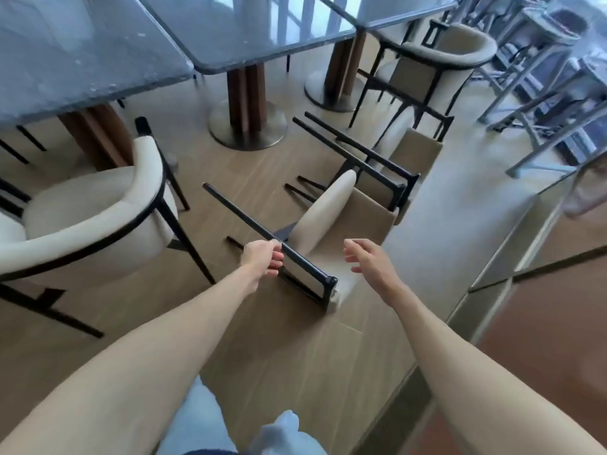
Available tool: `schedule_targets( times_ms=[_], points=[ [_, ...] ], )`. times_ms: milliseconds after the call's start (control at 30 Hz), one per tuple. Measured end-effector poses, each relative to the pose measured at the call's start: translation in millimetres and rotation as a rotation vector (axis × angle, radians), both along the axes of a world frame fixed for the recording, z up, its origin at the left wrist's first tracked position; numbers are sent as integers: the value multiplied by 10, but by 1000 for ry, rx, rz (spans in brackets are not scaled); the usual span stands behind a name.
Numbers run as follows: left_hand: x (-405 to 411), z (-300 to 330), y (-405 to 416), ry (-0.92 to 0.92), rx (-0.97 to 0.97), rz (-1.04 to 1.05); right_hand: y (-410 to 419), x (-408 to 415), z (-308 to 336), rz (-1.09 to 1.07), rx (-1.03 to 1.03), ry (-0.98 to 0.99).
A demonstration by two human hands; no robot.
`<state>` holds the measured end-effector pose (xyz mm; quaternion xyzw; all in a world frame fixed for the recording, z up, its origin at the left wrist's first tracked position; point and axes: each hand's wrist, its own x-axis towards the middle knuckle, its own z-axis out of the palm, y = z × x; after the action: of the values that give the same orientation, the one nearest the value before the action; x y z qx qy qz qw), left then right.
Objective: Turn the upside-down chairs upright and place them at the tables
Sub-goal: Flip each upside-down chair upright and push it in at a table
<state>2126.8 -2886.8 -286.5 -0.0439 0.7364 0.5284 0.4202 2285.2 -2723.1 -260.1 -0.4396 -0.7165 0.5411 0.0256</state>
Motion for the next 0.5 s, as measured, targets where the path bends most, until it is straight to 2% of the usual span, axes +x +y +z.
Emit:
schedule_targets(
  times_ms=[133,267,400,500],
  points=[
    [446,132,842,-17,119,-102,442,403,98,-166,-58,52],
    [591,109,1413,103,141,-268,705,413,-25,-202,-109,45],
    [493,-248,1754,431,-102,-680,1109,433,-279,-28,33,-115],
    [313,-652,1944,464,-304,-872,1588,539,-480,70,159,-269]
  ],
)
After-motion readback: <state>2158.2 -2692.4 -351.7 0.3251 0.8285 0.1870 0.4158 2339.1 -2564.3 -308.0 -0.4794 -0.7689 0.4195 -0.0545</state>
